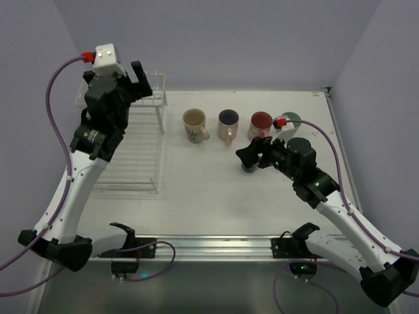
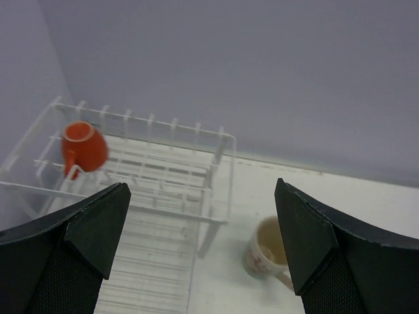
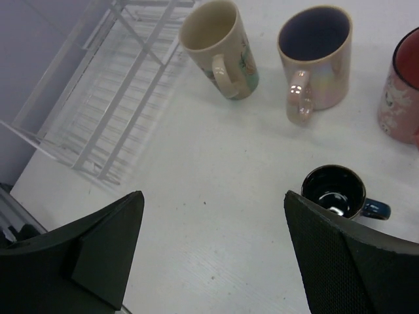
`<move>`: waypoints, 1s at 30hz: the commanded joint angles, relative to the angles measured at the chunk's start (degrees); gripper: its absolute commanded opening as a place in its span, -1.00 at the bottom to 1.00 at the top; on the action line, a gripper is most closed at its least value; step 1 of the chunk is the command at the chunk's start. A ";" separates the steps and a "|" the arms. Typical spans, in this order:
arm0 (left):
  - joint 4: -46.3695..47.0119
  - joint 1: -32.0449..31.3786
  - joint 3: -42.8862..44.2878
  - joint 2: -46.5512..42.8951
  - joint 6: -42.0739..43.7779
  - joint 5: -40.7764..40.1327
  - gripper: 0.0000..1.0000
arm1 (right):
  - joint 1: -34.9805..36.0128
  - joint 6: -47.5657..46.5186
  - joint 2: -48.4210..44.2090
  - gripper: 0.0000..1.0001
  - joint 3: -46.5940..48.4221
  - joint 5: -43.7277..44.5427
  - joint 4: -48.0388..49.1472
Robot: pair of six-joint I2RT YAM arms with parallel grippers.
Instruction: Unload the cups from the dish rack
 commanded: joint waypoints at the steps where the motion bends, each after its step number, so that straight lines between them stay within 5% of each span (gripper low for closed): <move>1: -3.30 10.16 7.81 7.69 -0.81 1.56 1.00 | 0.22 3.54 0.39 0.81 -4.65 -5.27 7.34; 10: -14.54 27.93 25.47 26.42 -2.21 11.40 1.00 | 0.22 3.89 -0.58 0.81 -8.96 -8.26 11.48; 20: -13.24 35.32 28.39 34.70 2.27 24.75 1.00 | 0.31 4.59 0.30 0.81 -9.76 -9.85 11.83; 30: -10.78 35.95 28.91 39.45 7.36 33.02 1.00 | 0.31 4.50 1.18 0.81 -9.76 -9.94 11.83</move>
